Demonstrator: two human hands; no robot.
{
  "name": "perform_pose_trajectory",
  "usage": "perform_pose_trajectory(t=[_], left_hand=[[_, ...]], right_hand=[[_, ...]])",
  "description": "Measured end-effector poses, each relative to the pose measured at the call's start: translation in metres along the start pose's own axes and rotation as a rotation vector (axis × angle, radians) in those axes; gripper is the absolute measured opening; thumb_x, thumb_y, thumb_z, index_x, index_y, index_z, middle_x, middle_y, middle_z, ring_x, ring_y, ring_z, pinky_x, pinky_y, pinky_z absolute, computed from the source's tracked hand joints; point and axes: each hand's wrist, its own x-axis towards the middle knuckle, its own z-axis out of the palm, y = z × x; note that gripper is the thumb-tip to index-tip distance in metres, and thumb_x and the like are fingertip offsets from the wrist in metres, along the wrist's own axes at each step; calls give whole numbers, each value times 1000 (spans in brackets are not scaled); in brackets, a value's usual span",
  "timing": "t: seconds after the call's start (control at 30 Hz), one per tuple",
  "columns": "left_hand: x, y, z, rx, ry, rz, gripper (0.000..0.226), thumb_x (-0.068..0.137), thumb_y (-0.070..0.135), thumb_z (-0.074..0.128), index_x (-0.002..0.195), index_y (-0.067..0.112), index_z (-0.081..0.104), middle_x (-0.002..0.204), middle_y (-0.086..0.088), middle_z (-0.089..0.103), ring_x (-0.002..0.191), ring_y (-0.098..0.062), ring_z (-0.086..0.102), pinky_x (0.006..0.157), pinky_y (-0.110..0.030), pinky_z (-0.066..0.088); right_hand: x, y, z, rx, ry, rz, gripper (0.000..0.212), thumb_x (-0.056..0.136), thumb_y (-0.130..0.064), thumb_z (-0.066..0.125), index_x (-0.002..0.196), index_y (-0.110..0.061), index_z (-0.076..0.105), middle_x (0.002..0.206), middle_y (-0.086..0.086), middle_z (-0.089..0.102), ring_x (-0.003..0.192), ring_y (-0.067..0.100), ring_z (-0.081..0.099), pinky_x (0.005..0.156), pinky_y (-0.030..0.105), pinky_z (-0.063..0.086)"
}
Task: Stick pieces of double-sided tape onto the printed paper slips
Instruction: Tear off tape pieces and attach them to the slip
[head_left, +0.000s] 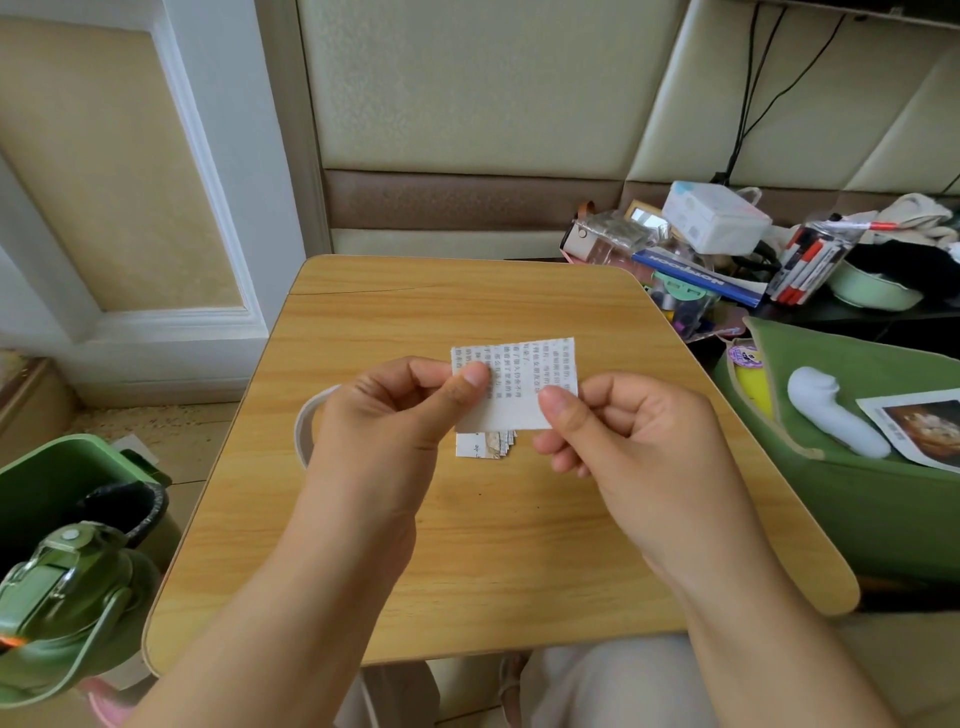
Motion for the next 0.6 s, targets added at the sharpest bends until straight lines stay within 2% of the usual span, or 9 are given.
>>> perform_pose_trajectory(t=[0.13,0.6], left_hand=[[1,1,-2,24,-20,34,16,77,13,68,66,8,58,39,15,44,30,1,35,35,-6,27],[3,-1,-3,-18,-31,41,13,72,12,68,68,5,58,40,14,43,29,1,35,34,-6,27]], right_hand=[[2,-1,0,-37,-21,-18,25,87,-25,64,66,-11,64,58,-1,69,47,5,58,52,14,43],[2,1,2,-37,-30,-39,31,88,-27,62,64,-7,63,57,0,68,47,6,56,52,15,43]])
